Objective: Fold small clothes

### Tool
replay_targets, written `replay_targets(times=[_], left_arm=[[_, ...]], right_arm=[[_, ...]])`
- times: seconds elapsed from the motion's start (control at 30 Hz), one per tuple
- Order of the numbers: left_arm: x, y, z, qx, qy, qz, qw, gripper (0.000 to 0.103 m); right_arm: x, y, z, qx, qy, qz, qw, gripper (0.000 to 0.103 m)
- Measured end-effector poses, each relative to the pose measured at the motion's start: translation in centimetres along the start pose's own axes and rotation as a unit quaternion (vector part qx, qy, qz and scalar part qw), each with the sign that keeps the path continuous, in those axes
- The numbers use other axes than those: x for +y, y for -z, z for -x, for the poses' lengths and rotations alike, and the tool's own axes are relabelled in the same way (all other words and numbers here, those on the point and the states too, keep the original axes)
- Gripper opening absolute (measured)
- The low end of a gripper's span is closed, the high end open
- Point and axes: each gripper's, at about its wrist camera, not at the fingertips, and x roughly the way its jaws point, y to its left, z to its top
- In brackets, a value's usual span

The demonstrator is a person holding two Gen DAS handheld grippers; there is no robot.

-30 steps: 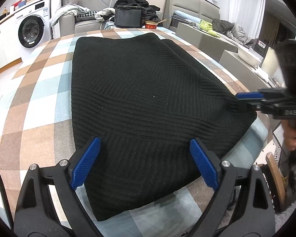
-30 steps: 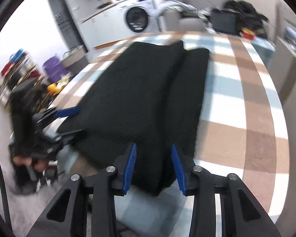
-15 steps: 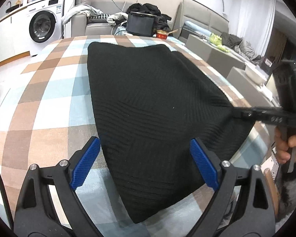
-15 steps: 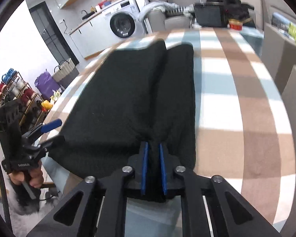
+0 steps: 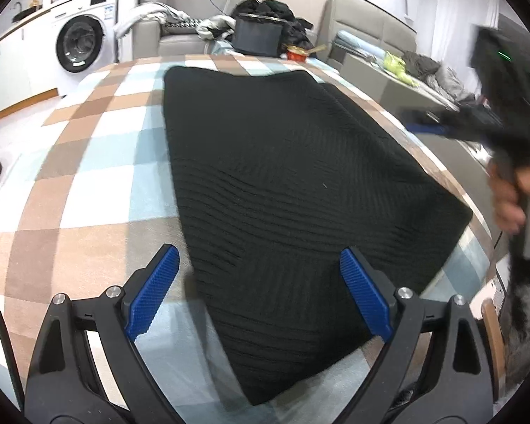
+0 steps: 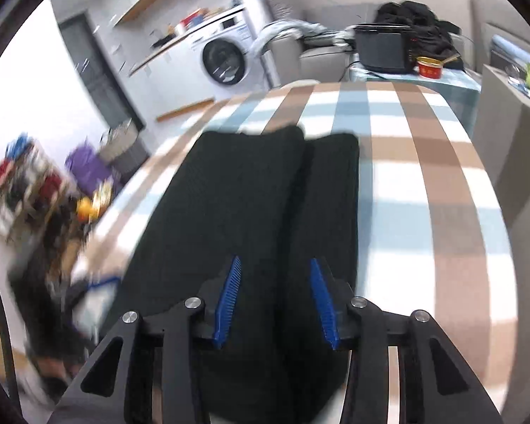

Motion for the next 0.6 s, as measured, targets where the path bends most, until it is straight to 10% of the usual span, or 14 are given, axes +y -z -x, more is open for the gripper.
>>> replay_targets(times=[0.27, 0.37, 0.6], left_arm=[[2.1, -0.2, 0.0, -0.006, -0.007, 0.033, 0.9994, 0.091], [2.4, -0.1, 0.0, -0.006, -0.008, 0.036, 0.9993, 0.092], [2.7, -0.1, -0.1, -0.005, -0.010, 0.043, 0.9990, 0.091]], right_arm=[[-1.9, -9.1, -11.8, 0.082, -0.006, -0.034, 0.996, 0.042], [-1.3, -10.2, -13.2, 0.075, 0.011, -0.007, 0.997, 0.011], [-1.6, -11.2, -13.5, 0.041, 0.032, -0.006, 0.999, 0.019]])
